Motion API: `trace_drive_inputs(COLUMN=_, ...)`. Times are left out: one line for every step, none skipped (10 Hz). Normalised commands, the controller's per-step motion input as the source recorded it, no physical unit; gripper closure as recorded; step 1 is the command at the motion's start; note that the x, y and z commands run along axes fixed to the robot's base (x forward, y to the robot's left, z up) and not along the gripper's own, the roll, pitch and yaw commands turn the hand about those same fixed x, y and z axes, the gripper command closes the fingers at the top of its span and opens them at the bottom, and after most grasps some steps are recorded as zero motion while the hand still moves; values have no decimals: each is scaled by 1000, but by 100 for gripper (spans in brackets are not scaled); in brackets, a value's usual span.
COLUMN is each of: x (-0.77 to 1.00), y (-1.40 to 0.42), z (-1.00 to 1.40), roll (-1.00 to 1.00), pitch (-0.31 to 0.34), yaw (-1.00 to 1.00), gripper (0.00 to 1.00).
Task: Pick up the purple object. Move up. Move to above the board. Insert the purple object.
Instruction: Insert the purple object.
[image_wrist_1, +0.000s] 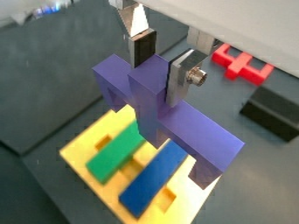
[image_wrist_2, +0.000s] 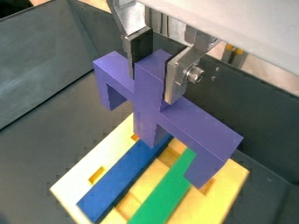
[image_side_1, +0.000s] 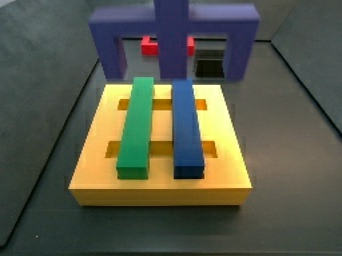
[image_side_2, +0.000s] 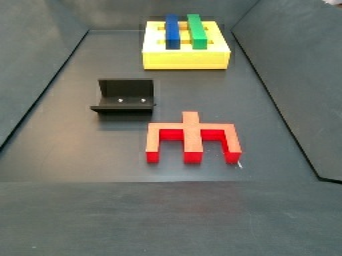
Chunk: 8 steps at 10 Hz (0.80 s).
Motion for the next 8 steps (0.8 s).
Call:
trace_drive_inputs(x=149, y=-400, z=-677, roll=204, pitch=-191, yaw=6, gripper=100)
trace_drive_inputs(x=69, y=-220, z=-671, roll=87, pitch=-154, yaw=86, gripper=100)
trace_drive_inputs(x=0, y=-111, z=-423, roll=-10, pitch=-111, yaw=200, gripper=100)
trace_drive_inputs(x=-31, y=-189, z=-106, roll=-96, pitch=-34, yaw=314, gripper=100)
trace_drive_inputs(x=-34, y=-17, z=-54, roll=-277, pitch=-46, yaw=277, gripper=100)
trace_drive_inputs(x=-71, y=91, z=-89, roll=-431, pitch=-106, yaw=237, gripper=100)
trace_drive_inputs(x=-49, y=0, z=-134, roll=-316, pitch=-127, yaw=211, gripper=100)
trace_drive_inputs(x=-34, y=0, z=-223, roll=-211, pitch=-149, yaw=154, gripper=100)
